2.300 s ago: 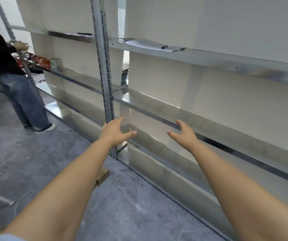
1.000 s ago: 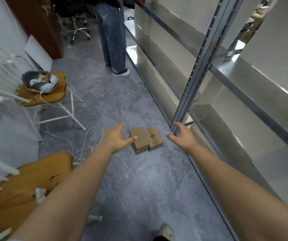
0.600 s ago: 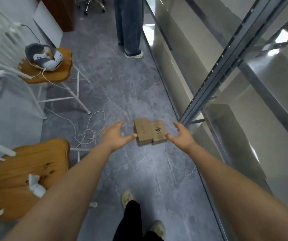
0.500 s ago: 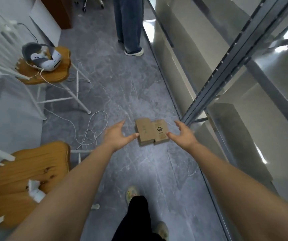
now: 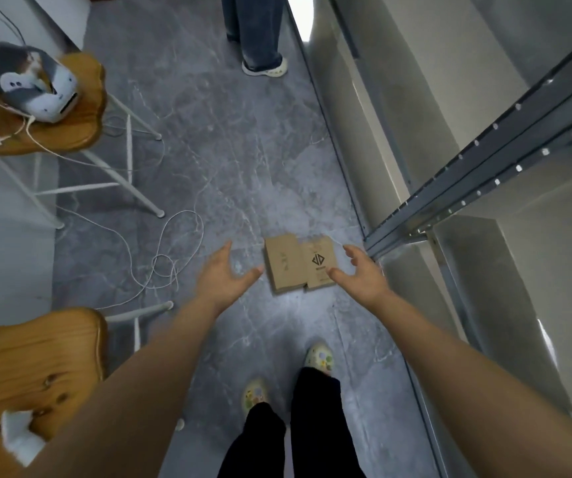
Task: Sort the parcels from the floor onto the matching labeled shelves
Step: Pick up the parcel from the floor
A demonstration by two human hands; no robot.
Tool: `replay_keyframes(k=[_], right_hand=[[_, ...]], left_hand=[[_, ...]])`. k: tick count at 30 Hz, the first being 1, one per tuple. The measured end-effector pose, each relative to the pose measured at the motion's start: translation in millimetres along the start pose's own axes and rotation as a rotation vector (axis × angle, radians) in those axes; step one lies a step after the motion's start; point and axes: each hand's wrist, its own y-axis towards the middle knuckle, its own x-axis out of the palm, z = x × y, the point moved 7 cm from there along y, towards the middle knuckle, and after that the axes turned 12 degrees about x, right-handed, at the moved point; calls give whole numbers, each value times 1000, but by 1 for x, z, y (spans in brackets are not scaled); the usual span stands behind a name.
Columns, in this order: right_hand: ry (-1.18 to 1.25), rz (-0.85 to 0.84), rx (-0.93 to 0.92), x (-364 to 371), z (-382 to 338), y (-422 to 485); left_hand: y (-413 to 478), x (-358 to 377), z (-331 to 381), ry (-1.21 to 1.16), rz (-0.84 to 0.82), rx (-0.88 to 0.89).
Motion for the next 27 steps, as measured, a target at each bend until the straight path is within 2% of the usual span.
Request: replay_keyframes(k=[7,11,18,27], right_hand=[[-68,-128,18,20,2,89],[-80,-182,41,39,12,141],[-25,-213,103,86,45,227],[-87,-224,107,152,108,321]], left_hand=[[62,46,-21,-87,14,-90],[105,75,-37,-58,-35,-140],[182,121,-86,-18,-51,-154],[236,213,-172,-76,-91,-211]])
